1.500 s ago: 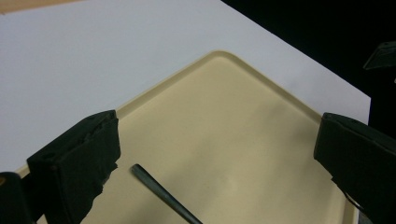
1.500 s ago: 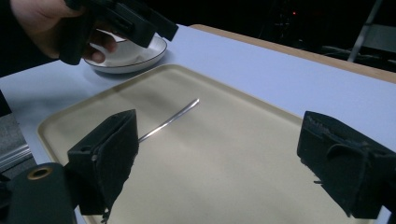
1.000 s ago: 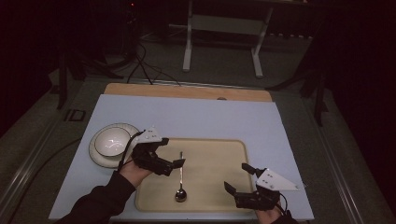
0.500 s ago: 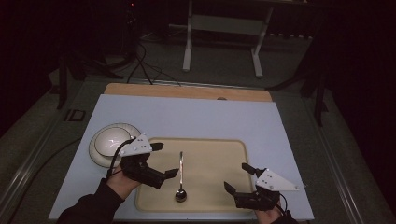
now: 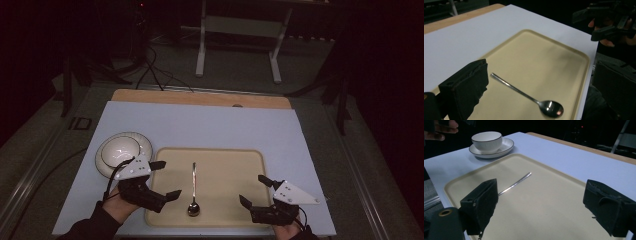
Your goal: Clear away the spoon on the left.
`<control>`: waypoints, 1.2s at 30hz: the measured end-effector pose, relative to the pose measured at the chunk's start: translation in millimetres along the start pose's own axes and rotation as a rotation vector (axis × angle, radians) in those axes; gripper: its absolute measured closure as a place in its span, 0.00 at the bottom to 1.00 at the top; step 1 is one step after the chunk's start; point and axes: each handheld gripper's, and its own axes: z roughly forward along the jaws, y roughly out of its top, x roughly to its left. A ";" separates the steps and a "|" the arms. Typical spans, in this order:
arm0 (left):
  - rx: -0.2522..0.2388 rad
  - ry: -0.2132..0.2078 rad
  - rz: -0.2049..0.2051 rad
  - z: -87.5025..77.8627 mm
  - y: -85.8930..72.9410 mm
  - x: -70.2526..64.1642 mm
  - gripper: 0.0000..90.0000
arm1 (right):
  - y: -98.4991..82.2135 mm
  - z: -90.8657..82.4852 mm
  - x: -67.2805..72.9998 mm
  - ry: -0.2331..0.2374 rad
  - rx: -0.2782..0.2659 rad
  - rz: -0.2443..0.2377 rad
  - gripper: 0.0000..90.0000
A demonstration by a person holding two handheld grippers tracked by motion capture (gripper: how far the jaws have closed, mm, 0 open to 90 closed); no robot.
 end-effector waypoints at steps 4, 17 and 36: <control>-0.030 0.008 0.008 -7.0 -10.6 0.4 0.01 | 0.4 0.2 0.7 0.001 0.001 -0.007 0.14; -0.037 0.028 0.029 -19.3 -41.4 13.2 0.01 | 0.0 1.4 1.3 0.006 0.010 -0.009 0.14; -0.059 0.164 -0.078 -12.8 -70.4 22.9 0.01 | -0.2 1.2 1.5 0.006 0.015 -0.014 0.14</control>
